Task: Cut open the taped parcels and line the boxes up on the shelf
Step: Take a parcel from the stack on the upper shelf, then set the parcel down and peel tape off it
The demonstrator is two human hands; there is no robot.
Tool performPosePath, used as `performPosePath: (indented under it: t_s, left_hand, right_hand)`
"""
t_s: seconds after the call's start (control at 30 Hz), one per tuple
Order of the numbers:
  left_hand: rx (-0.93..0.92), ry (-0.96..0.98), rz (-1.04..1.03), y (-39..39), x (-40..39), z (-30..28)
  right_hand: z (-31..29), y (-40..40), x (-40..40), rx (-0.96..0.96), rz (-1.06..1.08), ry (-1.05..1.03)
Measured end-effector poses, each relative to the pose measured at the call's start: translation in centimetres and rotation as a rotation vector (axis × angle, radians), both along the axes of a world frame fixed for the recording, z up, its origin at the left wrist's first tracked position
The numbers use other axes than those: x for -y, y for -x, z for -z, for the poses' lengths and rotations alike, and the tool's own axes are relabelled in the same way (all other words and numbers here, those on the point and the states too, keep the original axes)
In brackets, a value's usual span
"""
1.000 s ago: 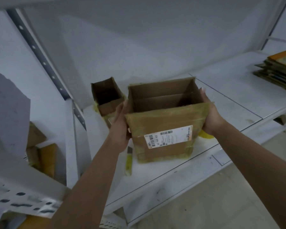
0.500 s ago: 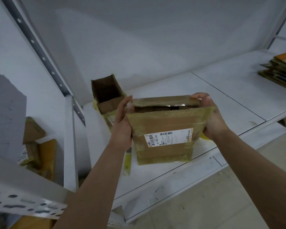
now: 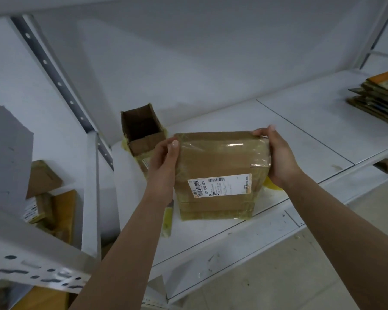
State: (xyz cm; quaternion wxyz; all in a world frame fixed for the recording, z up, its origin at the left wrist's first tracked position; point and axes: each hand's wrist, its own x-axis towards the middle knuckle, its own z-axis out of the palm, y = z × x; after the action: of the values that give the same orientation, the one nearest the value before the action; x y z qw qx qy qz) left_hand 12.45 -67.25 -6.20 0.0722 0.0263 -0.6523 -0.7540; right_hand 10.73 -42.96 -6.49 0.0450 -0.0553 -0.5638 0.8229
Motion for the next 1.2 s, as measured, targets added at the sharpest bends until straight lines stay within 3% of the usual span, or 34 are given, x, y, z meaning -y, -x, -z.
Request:
performPosePath:
  t_s: [0.1,0.17,0.27,0.33,0.47,0.57,0.73,0.9,0.97,1.1,1.2]
  left_hand:
    - [0.085,0.064,-0.066,0.6,-0.6,-0.7]
    - [0.069,0.209,-0.099,0.7,-0.7,-1.3]
    - [-0.156,0.73,-0.191,1.2,-0.7,-2.3]
    - [-0.276,1.02,-0.144,1.3,-1.7,-3.3]
    - [-0.13,1.506,0.124,1.7,-3.2,-3.2]
    - [-0.066,1.496,0.171,2.1,-2.9,-3.3]
    - [0.003,1.542,0.262,2.1,-2.9,-3.6]
    - [0.003,1.568,0.361,2.1,-2.1,-3.7]
    - [-0.014,1.605,0.383,2.3,-1.9,-3.6]
    - [-0.057,1.61,0.345,2.4,-1.8,-3.3]
    - [-0.085,1.576,0.317,2.3,-1.8,-3.3]
  right_hand:
    - [-0.4,-0.5,-0.3,0.022,-0.078,-0.058]
    - [-0.2,-0.5,-0.5,-0.022,-0.078,-0.155]
    - [-0.5,-0.5,-0.7,-0.038,-0.08,-0.23]
    - [-0.9,-0.8,-1.0,-0.034,-0.13,-0.301]
    - [-0.6,-0.8,-3.1,-0.01,-0.119,-0.437]
    - [1.1,-0.5,-5.3,0.122,0.013,-0.583]
    - [5.0,-0.9,-7.0,0.374,-0.324,-1.502]
    - [6.3,-1.6,-6.7,0.286,-0.272,-2.03]
    - [6.3,-1.8,-6.5,0.289,-0.215,-2.076]
    - [5.2,-2.5,-7.4,0.27,-0.162,-1.975]
    - [1.8,-2.2,-9.4,0.28,-0.111,-1.605]
